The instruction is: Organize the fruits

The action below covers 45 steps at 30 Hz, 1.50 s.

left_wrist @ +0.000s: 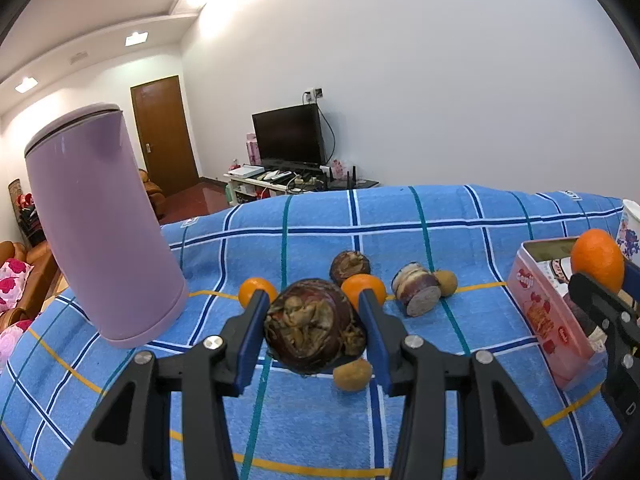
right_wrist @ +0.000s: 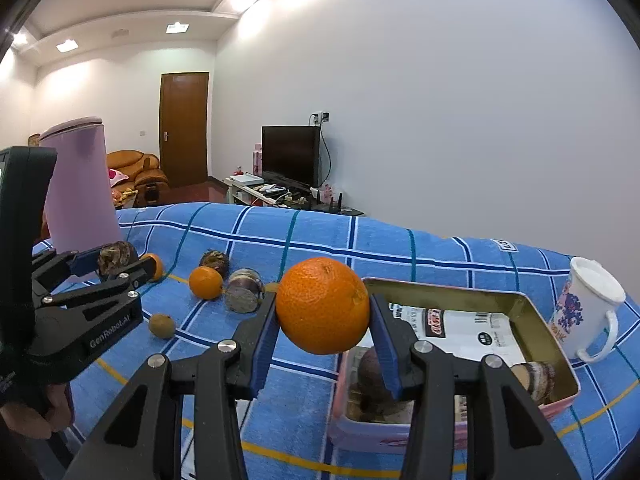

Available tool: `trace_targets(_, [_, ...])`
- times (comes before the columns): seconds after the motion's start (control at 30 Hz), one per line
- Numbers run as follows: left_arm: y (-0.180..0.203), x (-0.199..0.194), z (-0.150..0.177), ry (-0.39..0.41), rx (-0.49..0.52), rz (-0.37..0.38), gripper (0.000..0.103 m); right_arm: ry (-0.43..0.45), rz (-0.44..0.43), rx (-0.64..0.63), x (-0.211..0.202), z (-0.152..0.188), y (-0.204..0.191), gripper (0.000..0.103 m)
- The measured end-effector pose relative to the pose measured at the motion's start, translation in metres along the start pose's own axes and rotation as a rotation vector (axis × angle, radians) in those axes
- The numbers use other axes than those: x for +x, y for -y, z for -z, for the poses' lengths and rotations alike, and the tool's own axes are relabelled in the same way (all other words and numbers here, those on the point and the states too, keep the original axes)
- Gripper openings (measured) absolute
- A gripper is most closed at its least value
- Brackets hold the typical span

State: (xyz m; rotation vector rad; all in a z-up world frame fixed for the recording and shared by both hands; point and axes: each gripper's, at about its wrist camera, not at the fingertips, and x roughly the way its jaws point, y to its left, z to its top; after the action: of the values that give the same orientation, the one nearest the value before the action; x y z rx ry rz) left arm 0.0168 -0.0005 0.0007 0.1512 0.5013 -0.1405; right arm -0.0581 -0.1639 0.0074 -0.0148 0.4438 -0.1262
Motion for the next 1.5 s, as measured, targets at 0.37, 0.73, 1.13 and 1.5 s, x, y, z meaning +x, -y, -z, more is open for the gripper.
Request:
trace_targets(0.37, [0.004, -0.004, 0.000, 0.012, 0.009, 0.002, 0.048, 0.004, 0.007, 0.025, -0.007, 0.001, 0.020, 0.047])
trace_targets(0.73, [0.004, -0.008, 0.001, 0.010, -0.027, -0.005, 0.048, 0.023, 0.018, 0.047, -0.017, 0.002, 0.041, 0.047])
trace_targets(1.13, [0.037, -0.024, 0.005, -0.024, -0.014, 0.039, 0.048, 0.044, 0.052, 0.075, -0.029, 0.005, 0.080, 0.047])
trace_targets(1.5, [0.073, -0.034, -0.008, -0.033, 0.002, 0.101, 0.048, 0.059, 0.113, 0.108, -0.042, 0.010, 0.127, 0.047])
